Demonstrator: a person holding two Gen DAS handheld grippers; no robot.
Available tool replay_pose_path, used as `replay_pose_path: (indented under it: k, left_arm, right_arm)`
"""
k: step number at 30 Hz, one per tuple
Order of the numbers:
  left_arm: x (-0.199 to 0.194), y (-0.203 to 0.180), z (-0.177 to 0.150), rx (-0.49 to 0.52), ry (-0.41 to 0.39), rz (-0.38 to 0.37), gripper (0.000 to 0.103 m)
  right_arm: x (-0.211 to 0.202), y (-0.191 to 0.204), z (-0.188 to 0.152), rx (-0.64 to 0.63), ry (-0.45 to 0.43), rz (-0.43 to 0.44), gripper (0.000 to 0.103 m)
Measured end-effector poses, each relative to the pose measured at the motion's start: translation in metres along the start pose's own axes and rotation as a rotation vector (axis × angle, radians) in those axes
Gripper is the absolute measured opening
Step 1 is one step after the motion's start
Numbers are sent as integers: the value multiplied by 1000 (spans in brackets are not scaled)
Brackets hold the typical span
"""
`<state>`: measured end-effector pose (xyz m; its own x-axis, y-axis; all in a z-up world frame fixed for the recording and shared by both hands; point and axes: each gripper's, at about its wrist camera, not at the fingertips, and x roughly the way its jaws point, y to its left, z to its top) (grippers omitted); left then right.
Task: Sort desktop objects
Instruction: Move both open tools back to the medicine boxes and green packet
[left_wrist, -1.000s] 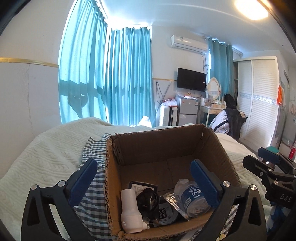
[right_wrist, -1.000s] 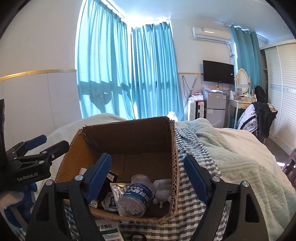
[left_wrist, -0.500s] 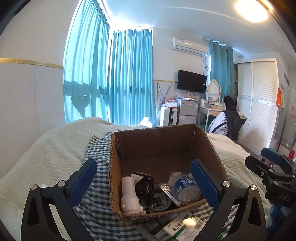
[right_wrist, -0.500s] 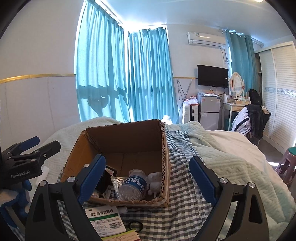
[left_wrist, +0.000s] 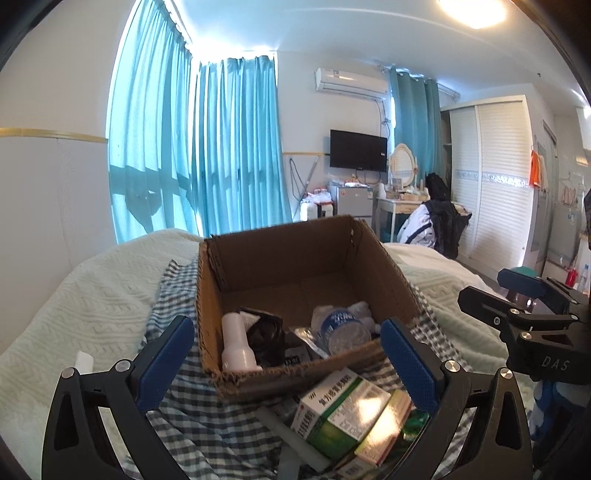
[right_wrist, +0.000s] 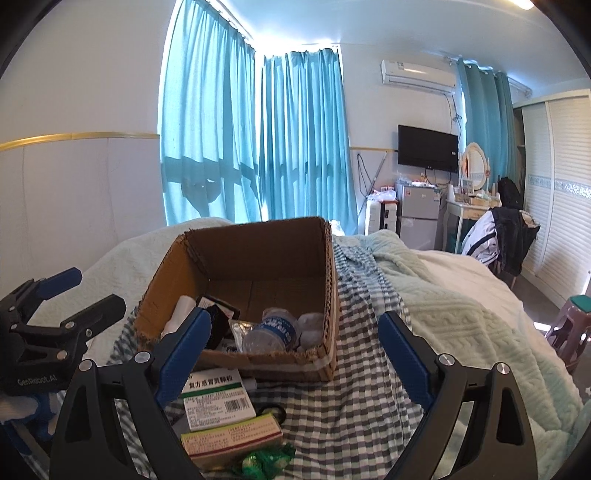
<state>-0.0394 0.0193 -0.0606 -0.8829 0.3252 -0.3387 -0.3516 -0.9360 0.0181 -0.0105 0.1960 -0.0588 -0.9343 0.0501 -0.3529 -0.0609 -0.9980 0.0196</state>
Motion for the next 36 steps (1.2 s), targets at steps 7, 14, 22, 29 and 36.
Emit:
replay_pose_path:
  k: [7, 14, 22, 29, 36]
  left_arm:
    - [6, -22, -32, 44, 95, -40, 98]
    - [19, -41, -65, 92, 212, -104, 95]
    - [41, -54, -87, 124, 342, -205, 95]
    - [65, -58, -102, 125, 448, -244, 84]
    - [83, -55, -114, 94, 529, -274, 62]
  right_arm:
    - [0, -3, -24, 12, 75, -2, 90]
    - [13, -7, -49, -13, 171, -36, 79]
    - [40, -29, -75, 91, 349, 28, 65]
    - [62, -22, -94, 90, 459, 92, 60]
    - [81, -14, -112, 78, 538, 150, 48]
